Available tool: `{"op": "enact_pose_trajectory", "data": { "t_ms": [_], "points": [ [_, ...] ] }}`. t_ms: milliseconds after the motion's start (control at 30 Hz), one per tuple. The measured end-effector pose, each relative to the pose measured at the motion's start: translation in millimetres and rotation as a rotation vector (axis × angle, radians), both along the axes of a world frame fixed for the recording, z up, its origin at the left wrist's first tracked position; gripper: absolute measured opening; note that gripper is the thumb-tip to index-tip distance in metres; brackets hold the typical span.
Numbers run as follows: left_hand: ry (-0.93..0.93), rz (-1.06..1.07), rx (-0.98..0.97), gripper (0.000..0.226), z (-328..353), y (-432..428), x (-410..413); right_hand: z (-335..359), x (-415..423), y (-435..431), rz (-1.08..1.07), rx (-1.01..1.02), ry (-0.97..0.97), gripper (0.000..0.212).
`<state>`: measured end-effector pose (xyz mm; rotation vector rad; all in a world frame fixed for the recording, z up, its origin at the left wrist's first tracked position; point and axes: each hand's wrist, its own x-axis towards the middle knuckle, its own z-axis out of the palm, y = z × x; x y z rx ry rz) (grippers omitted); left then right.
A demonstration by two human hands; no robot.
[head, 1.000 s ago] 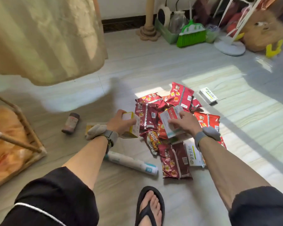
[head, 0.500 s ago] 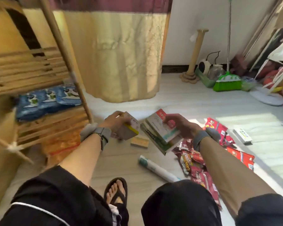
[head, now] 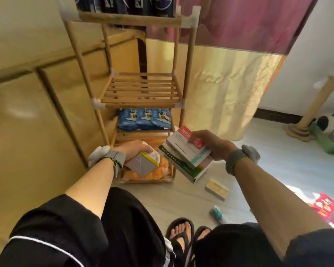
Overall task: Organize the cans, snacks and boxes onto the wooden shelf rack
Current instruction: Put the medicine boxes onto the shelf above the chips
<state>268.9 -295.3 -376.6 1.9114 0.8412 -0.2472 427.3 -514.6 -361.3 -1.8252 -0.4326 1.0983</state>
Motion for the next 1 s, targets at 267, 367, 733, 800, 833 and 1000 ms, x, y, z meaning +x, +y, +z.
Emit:
{"op": "enact_pose_trajectory", "data": {
  "t_ms": [267, 367, 733, 800, 833, 1000],
  "points": [
    [0.161, 0.053, -0.257, 0.089, 3.9, 31.6, -42.2, -7.5, -21.7, 56.8, 0.264, 0.037, -0.087, 0.015],
    [0.224, 0.023, -0.294, 0.090, -0.6, 40.8, -40.3, -11.5, -25.5, 78.7, 0.322, -0.003, -0.155, 0.024],
    [0.264, -0.009, -0.267, 0.045, -25.4, 82.0, -43.5, -33.9, -33.6, 156.9, 0.310, -0.119, -0.175, 0.032],
    [0.240, 0.010, -0.204, 0.055, -36.4, 99.0, -46.0, -40.2, -29.9, 175.0, 0.281, -0.109, -0.250, 0.030],
    [0.220, 0.034, -0.190, 0.056, -41.8, 106.4, -47.2, -45.2, -27.2, 183.9, 0.280, -0.130, -0.311, 0.031],
    [0.146, 0.120, -0.130, 0.058, -63.3, 139.3, -50.1, -64.5, -11.2, 221.4, 0.266, -0.210, -0.518, 0.050]
  ]
}}
